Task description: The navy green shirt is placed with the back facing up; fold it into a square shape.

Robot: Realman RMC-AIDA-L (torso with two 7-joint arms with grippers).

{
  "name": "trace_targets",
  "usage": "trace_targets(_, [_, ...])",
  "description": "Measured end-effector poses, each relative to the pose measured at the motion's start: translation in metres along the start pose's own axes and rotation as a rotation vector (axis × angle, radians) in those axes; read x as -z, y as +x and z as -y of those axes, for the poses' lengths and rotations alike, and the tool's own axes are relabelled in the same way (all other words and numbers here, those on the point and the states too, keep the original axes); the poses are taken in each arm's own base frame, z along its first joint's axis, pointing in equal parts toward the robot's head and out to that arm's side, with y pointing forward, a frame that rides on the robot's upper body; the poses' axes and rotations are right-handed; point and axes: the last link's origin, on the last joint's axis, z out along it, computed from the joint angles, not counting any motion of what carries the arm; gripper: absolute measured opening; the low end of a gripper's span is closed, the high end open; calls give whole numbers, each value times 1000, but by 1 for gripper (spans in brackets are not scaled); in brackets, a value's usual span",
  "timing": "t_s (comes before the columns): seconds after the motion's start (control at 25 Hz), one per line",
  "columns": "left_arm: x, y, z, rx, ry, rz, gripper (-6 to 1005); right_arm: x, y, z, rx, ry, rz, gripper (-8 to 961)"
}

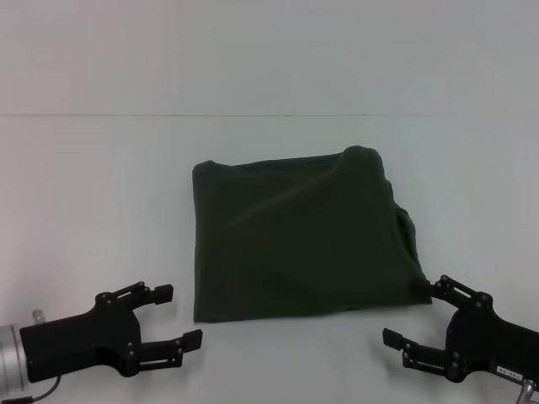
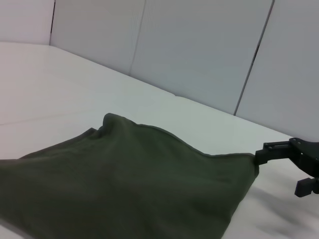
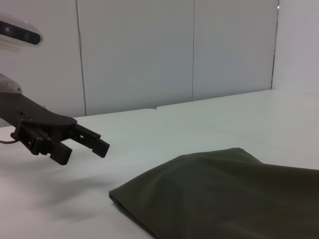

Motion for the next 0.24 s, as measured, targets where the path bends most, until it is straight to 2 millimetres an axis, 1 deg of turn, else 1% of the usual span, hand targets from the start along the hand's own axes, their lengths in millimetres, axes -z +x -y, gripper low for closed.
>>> trace_targets(0.24, [3,-2,-2,13,5,-9,917,-2,-2,0,5,-9,4,907])
